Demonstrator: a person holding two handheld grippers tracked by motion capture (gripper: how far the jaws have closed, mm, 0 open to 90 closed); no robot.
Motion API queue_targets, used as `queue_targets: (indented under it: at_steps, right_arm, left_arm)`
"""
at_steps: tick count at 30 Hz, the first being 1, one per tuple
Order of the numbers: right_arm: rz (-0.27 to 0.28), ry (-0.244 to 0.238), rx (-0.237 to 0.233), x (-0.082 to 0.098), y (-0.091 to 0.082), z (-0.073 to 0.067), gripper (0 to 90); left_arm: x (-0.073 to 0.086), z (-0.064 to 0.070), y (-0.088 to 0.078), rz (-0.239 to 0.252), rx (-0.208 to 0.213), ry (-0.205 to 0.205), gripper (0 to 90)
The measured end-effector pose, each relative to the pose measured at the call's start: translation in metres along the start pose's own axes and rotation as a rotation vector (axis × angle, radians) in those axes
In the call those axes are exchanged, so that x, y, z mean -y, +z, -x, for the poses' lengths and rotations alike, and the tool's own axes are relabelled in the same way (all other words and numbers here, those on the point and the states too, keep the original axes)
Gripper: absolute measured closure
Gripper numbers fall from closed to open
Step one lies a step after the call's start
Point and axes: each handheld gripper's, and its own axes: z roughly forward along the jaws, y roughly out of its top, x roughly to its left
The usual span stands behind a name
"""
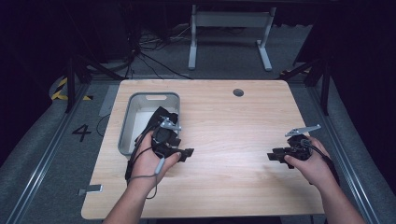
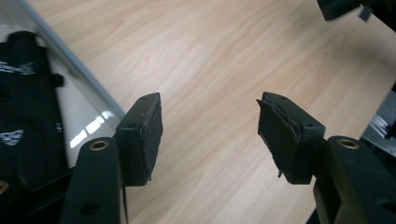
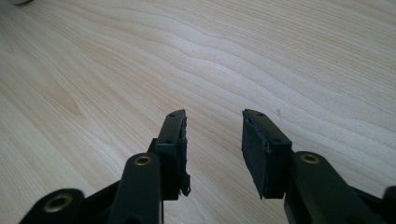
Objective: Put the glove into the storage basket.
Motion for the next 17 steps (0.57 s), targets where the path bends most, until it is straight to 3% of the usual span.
queue_targets:
  at_steps: [5,10,12,14,17]
  right_arm:
    - [0.003,0.005,-0.003,0.0,-0.001,0.001,61.1]
    - [0.002,0.004,-0.004,0.0,-0.001,0.001,61.0]
    - [0.002,0.001,-0.005,0.0,-0.001,0.001,61.0]
    - [0.003,0.001,-0.002,0.001,-0.002,0.0,60.9]
    - [0.006,-0.003,-0.002,0.0,-0.002,0.0,60.9]
  left_arm:
    - [0.005,0.008,0.012,-0.038,0.016,0.036,39.6]
    - [0.013,0.011,0.025,-0.06,0.063,0.086,39.3]
    - [0.017,0.01,0.03,-0.048,0.079,0.069,38.9]
    - [0.019,0.01,0.035,-0.076,0.074,0.084,37.6]
    - [0.022,0.008,0.037,-0.067,0.072,0.088,35.8]
